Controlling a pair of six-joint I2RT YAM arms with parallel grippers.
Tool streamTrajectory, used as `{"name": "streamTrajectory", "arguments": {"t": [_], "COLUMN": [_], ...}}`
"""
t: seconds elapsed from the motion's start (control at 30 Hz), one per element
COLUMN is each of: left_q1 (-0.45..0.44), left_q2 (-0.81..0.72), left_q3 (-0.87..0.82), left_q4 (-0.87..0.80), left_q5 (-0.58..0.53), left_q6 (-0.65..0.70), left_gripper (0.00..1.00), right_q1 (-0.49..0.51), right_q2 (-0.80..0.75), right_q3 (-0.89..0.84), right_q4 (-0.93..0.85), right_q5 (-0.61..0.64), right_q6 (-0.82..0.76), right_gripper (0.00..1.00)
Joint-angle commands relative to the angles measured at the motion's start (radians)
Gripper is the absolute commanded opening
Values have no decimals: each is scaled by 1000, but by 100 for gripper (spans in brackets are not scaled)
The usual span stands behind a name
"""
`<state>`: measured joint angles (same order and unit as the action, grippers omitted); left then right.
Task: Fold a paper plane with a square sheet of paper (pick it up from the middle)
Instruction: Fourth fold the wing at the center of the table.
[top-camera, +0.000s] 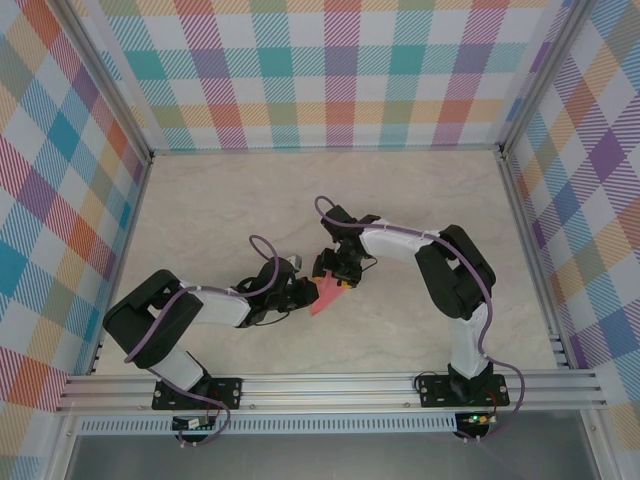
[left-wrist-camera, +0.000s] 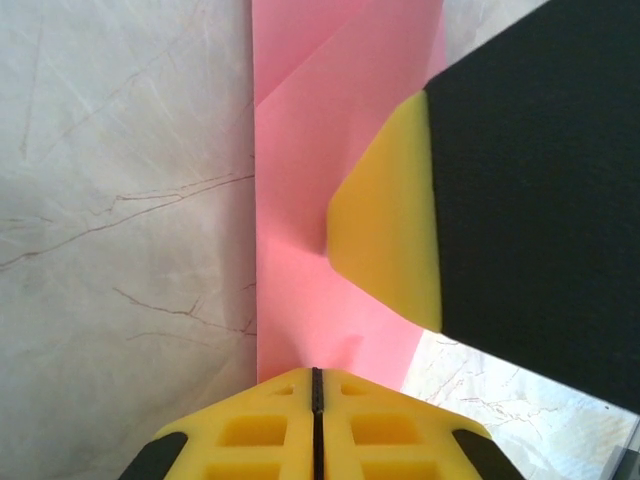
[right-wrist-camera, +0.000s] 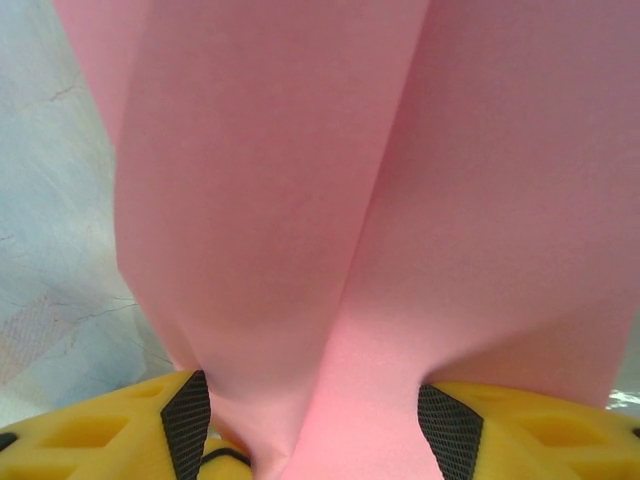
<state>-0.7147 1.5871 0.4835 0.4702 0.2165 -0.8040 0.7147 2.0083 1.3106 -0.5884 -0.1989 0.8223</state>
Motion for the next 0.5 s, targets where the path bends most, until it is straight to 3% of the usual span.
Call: {"name": "streamTrajectory", "arguments": {"t": [0.0, 0.47], "left_q1": [13, 12], "left_q2": [18, 4], "left_q3": [23, 27], "left_q4": [-23, -38], "left_q5": [-5, 2], "left_q6": [6, 6], "left_gripper": [9, 8], "right_q1": [5, 3], "right_q2": [149, 176], "right_q3": [-103, -101], "right_q4": [12, 3], "right_q5": [98, 104], "right_q6": [-12, -16], "right_gripper": [61, 49]}}
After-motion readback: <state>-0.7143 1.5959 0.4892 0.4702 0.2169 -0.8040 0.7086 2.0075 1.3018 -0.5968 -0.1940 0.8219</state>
